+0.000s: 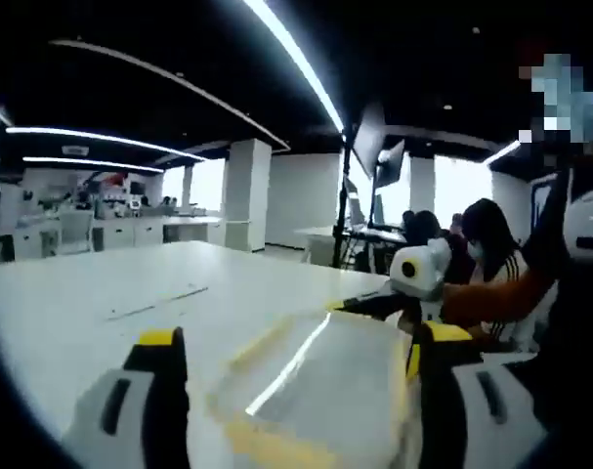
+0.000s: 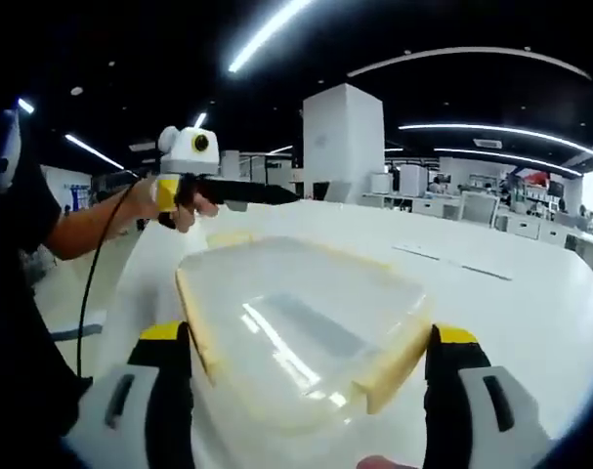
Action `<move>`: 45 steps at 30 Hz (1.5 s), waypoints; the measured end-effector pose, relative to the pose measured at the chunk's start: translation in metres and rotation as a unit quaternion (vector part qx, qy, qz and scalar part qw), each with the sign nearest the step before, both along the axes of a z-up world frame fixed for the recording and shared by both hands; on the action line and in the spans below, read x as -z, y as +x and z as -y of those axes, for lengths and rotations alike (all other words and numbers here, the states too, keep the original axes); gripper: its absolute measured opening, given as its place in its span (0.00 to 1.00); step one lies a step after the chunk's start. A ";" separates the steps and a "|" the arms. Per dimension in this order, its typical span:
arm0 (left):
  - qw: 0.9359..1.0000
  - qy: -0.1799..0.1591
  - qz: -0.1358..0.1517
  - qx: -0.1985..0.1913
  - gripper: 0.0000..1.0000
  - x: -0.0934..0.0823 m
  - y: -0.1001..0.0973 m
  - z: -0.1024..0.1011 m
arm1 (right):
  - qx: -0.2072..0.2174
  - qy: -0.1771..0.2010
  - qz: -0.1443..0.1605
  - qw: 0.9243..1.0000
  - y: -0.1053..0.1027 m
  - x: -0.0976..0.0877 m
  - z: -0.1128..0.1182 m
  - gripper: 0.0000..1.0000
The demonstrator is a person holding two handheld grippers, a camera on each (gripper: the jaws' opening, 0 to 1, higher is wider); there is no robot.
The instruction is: Snap each plastic latch of the storage box into its locked position after aligning the lid with the box until every specified latch is closed and the lid sits flush.
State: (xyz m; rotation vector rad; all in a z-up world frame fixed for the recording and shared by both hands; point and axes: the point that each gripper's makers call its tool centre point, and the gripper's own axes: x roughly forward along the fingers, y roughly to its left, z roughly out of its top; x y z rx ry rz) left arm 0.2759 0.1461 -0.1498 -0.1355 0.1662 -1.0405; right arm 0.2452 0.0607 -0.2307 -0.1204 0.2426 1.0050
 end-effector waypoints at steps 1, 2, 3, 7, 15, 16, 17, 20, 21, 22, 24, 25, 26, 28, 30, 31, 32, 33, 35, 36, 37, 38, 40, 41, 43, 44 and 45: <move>1.000 -0.016 -0.011 -0.005 1.00 -0.001 0.003 -0.001 | 0.000 0.000 0.000 1.000 0.000 0.000 0.000 1.00; 0.997 -0.053 -0.046 -0.020 1.00 -0.003 0.008 -0.004 | 0.000 -0.001 0.001 1.000 0.000 0.000 0.000 1.00; 0.996 -0.058 -0.062 -0.023 0.99 -0.001 0.010 -0.005 | 0.000 0.001 0.002 1.000 0.000 0.000 0.001 1.00; 0.993 -0.043 -0.097 -0.052 0.86 0.020 0.022 -0.015 | -0.001 0.000 0.002 1.000 0.000 0.000 0.001 1.00; 0.979 -0.060 -0.184 -0.070 0.72 0.049 0.027 -0.019 | -0.005 -0.009 -0.002 1.000 0.001 0.001 0.002 1.00; 0.978 -0.060 -0.187 -0.070 0.71 0.051 0.026 -0.018 | -0.006 -0.011 -0.002 1.000 0.001 0.002 0.002 1.00; 0.977 -0.058 -0.193 -0.068 0.69 0.053 0.025 -0.017 | -0.007 -0.014 -0.001 1.000 0.002 0.002 0.002 1.00; 0.977 -0.045 -0.195 -0.065 0.61 0.062 0.021 -0.016 | -0.010 -0.022 0.001 1.000 0.002 0.003 0.003 1.00; 0.978 -0.044 -0.195 -0.064 0.55 0.064 0.020 -0.015 | -0.010 -0.023 0.000 1.000 0.003 0.003 0.002 1.00; 0.978 -0.041 -0.193 -0.065 0.55 0.065 0.019 -0.016 | -0.010 -0.024 0.000 1.000 0.003 0.003 0.002 1.00; 0.978 -0.039 -0.193 -0.067 0.55 0.068 0.020 -0.016 | -0.009 -0.026 -0.003 1.000 0.003 0.003 0.002 1.00; 0.977 -0.040 -0.197 -0.067 0.55 0.069 0.020 -0.015 | -0.008 -0.026 -0.004 1.000 0.004 0.003 0.002 1.00; 0.977 -0.041 -0.197 -0.068 0.54 0.068 0.020 -0.015 | -0.007 -0.026 -0.005 1.000 0.004 0.003 0.002 1.00; 0.977 -0.040 -0.198 -0.073 0.50 0.070 0.022 -0.017 | -0.005 -0.026 -0.006 1.000 0.004 0.003 0.001 1.00; 0.977 -0.043 -0.198 -0.072 0.50 0.070 0.022 -0.017 | -0.003 -0.025 -0.006 1.000 0.004 0.003 0.001 1.00; 0.977 -0.044 -0.196 -0.071 0.50 0.070 0.022 -0.016 | -0.002 -0.024 -0.006 1.000 0.005 0.003 0.001 1.00; 0.977 -0.048 -0.195 -0.072 0.50 0.070 0.022 -0.017 | 0.000 -0.022 -0.005 1.000 0.005 0.003 0.001 1.00; 0.977 -0.049 -0.194 -0.071 0.50 0.070 0.021 -0.016 | 0.000 -0.021 -0.004 1.000 0.005 0.003 0.000 1.00; 0.978 -0.053 -0.191 -0.071 0.50 0.069 0.021 -0.016 | 0.001 -0.013 0.000 1.000 0.006 0.004 0.001 1.00; 0.978 -0.055 -0.191 -0.071 0.50 0.069 0.021 -0.017 | 0.002 -0.012 0.001 1.000 0.007 0.004 0.001 1.00; 0.978 -0.058 -0.190 -0.072 0.49 0.069 0.021 -0.017 | 0.003 -0.011 0.000 1.000 0.007 0.004 0.001 1.00; 0.978 -0.060 -0.189 -0.072 0.49 0.069 0.021 -0.018 | 0.004 -0.010 -0.002 1.000 0.007 0.003 0.000 1.00; 0.977 -0.066 -0.188 -0.075 0.49 0.069 0.020 -0.018 | 0.004 -0.012 -0.004 1.000 0.008 0.003 0.000 1.00; 0.977 -0.070 -0.187 -0.076 0.49 0.069 0.020 -0.018 | 0.004 -0.010 -0.008 1.000 0.008 0.002 0.000 1.00; 0.976 -0.077 -0.186 -0.077 0.49 0.069 0.020 -0.019 | 0.007 0.004 -0.017 1.000 0.008 0.000 0.000 1.00; 0.977 -0.080 -0.184 -0.077 0.50 0.068 0.020 -0.020 | 0.012 0.025 -0.027 0.999 0.009 -0.004 0.000 1.00; 0.977 -0.081 -0.183 -0.077 0.50 0.068 0.020 -0.020 | 0.011 0.019 -0.025 0.999 0.009 -0.003 0.001 1.00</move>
